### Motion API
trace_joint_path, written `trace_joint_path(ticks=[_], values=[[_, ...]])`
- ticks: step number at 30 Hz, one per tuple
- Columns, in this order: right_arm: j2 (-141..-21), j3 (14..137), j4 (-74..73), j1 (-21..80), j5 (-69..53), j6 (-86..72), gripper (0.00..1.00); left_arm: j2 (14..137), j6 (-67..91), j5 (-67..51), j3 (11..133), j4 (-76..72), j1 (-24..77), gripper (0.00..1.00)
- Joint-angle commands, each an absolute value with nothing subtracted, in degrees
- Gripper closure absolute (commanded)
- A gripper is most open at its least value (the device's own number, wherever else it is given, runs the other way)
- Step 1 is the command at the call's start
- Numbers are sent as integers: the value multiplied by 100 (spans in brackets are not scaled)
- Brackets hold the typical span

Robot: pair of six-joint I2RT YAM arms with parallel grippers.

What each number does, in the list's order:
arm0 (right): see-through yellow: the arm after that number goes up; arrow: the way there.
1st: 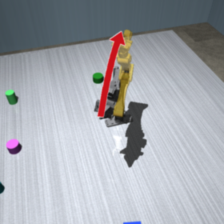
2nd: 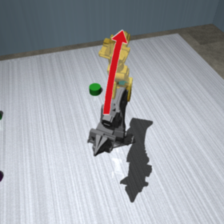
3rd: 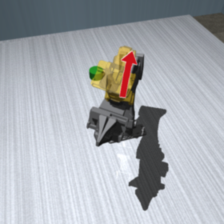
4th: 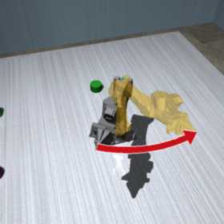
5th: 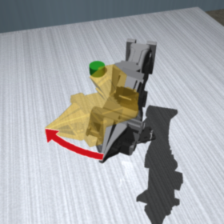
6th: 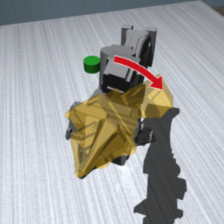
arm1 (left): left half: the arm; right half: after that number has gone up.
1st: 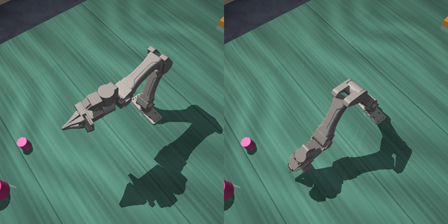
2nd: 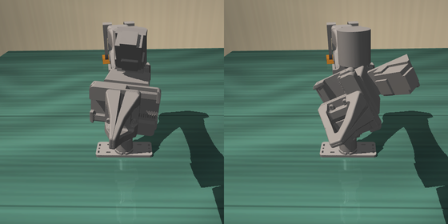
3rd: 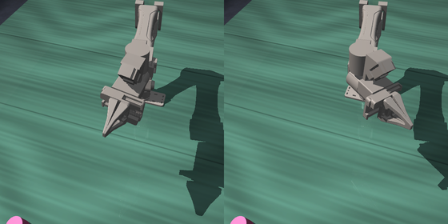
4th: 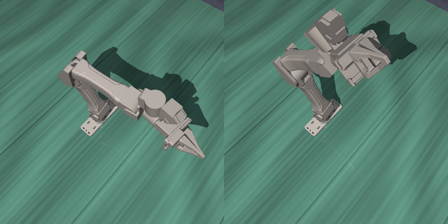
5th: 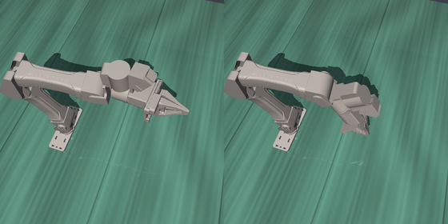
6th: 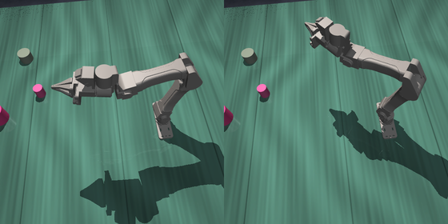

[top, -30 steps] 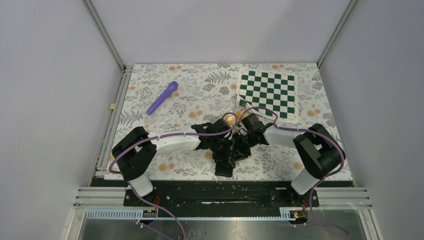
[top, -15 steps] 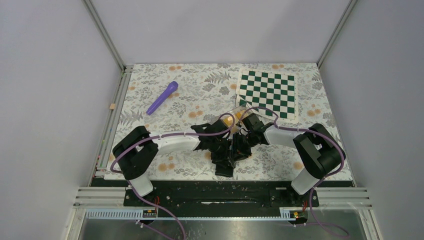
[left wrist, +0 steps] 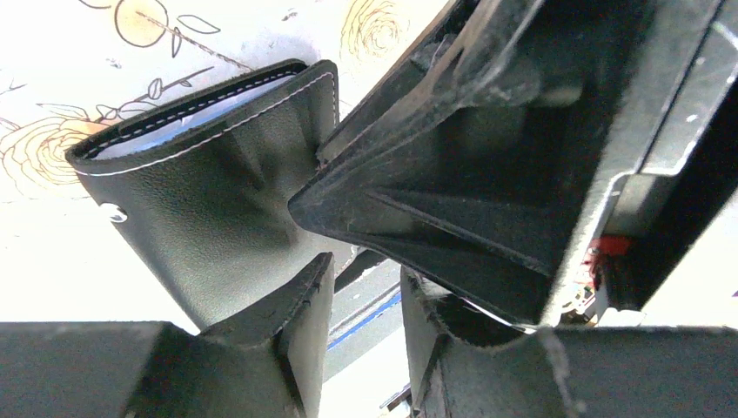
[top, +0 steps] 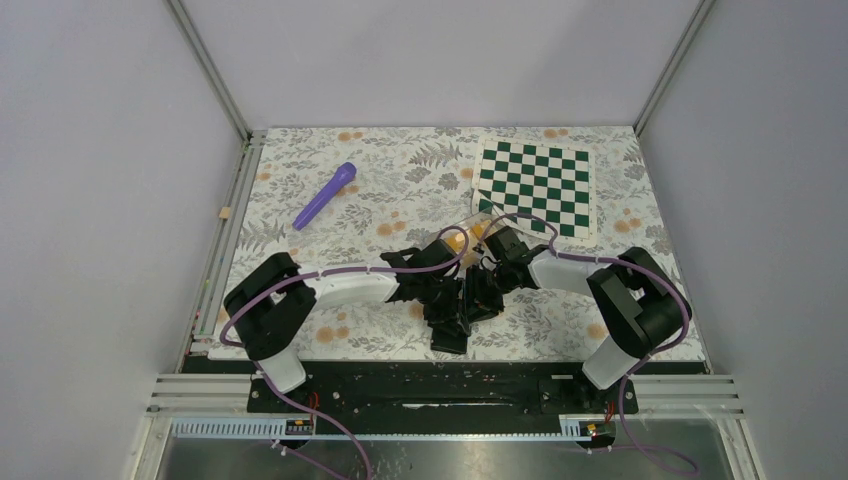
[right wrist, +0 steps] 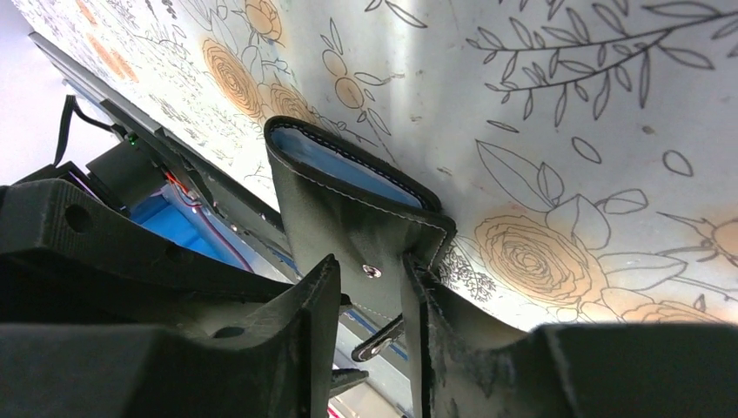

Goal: Put the credit cards into the card holder
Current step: Close the card holder at the center of the board.

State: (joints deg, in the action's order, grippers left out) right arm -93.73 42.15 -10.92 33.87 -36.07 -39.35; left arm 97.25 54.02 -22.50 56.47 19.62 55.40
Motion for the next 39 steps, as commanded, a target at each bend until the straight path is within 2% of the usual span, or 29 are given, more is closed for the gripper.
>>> trace_joint_path(ticks=[1, 5, 17, 20, 25, 29, 32, 36, 39], values=[[-9113, 4386, -1126, 3496, -3491, -4033, 57, 9421, 5501, -2086, 5680, 873, 5520, 66], [-8783, 4495, -1203, 3492, -3439, -4121, 49, 9277, 5421, -1903, 5628, 1061, 5524, 65], [-8533, 4829, -1826, 3498, -2817, -3977, 51, 9643, 5355, -1915, 5962, 1134, 5520, 63], [-8484, 4843, -2001, 3498, -2614, -3861, 51, 9788, 5276, -1843, 6086, 1245, 5517, 68], [-8497, 4814, -2028, 3494, -2625, -3816, 51, 9921, 5223, -1851, 6203, 1291, 5520, 86], [-8532, 4821, -2019, 3495, -2677, -3771, 51, 9834, 5157, -1710, 6233, 1472, 5520, 91], [-8581, 4853, -2021, 3496, -2746, -3745, 52, 9780, 5049, -1545, 6308, 1761, 5522, 92], [-8621, 4860, -1971, 3498, -2856, -3720, 52, 9745, 4893, -1288, 6460, 2202, 5547, 82], [-8657, 4852, -1921, 3498, -2942, -3723, 52, 9758, 4764, -1104, 6581, 2501, 5580, 80]])
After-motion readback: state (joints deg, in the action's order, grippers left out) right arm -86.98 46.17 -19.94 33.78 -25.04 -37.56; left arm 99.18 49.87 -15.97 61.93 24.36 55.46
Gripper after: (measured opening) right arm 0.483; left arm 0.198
